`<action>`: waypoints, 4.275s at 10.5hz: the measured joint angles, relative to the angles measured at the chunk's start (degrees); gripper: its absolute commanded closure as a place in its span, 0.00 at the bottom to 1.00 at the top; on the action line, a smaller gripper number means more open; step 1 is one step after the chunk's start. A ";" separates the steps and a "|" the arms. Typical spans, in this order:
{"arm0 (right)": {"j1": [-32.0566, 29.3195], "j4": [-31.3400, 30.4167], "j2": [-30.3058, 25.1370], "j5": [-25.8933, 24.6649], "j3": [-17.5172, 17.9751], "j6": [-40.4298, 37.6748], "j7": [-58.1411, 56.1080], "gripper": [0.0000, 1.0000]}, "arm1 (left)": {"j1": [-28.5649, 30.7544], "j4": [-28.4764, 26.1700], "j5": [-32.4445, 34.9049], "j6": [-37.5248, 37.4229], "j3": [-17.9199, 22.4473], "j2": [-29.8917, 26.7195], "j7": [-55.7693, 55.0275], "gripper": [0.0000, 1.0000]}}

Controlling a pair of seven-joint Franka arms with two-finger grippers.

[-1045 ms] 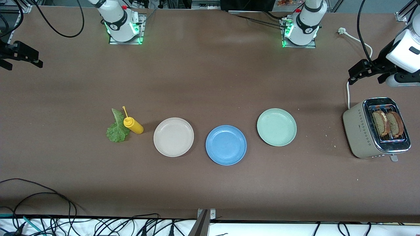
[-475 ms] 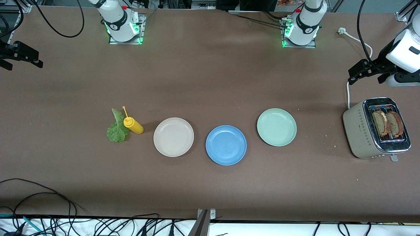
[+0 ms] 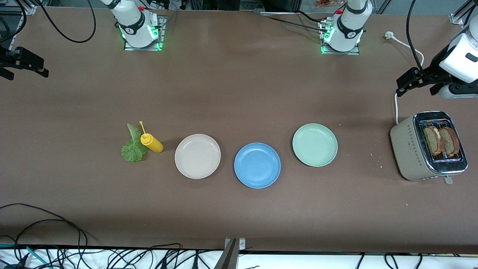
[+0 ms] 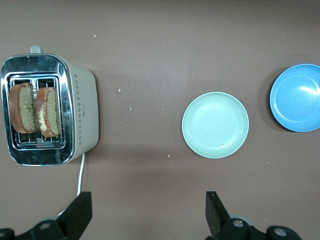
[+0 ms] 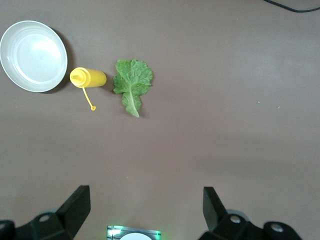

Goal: Make sandwich in blue plate with both arms

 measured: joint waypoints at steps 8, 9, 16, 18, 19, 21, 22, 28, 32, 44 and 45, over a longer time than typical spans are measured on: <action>-0.03 0.01 0.00 0.00 -0.77 0.00 -0.02 0.00 | 0.27 0.00 0.00 0.04 0.37 0.10 0.02 0.00; -0.02 0.03 -0.01 0.02 -0.77 0.00 -0.01 0.00 | 0.39 -0.02 0.00 0.62 0.94 0.73 0.02 0.00; -0.01 0.13 -0.01 0.07 -0.76 0.00 -0.02 0.00 | 7.45 2.21 0.50 3.73 3.73 7.64 0.56 0.06; -0.01 0.16 -0.02 0.08 -0.76 0.00 -0.02 0.00 | 9.08 2.08 4.19 3.64 3.76 11.51 1.06 0.00; -0.02 0.17 -0.02 0.09 -0.78 -0.01 -0.02 0.00 | 9.61 2.10 5.03 5.04 3.77 14.29 1.07 0.00; -0.01 0.18 -0.03 0.12 -0.77 -0.01 -0.02 0.00 | 10.37 2.21 5.32 8.32 3.77 19.23 1.08 0.00; 0.00 0.18 -0.02 0.15 -0.74 -0.03 -0.02 0.00 | 11.01 2.28 5.43 9.75 3.80 20.90 1.08 0.00; 0.02 0.19 -0.03 0.19 -0.68 -1.07 -0.04 0.00 | 12.41 2.52 9.86 10.96 3.78 24.66 1.19 0.00; 0.01 0.19 -0.12 0.19 -0.69 -1.12 -0.04 0.00 | 13.35 2.54 9.91 10.97 3.78 26.42 1.21 0.64; 0.02 0.22 -0.21 0.24 -0.68 -1.29 -0.04 0.00 | 14.40 10.64 10.59 -3.39 3.83 18.64 11.41 1.00; 0.01 0.23 -0.23 0.25 -0.69 -1.32 -0.04 0.00 | 14.38 14.86 10.59 -9.28 3.52 17.13 12.42 1.00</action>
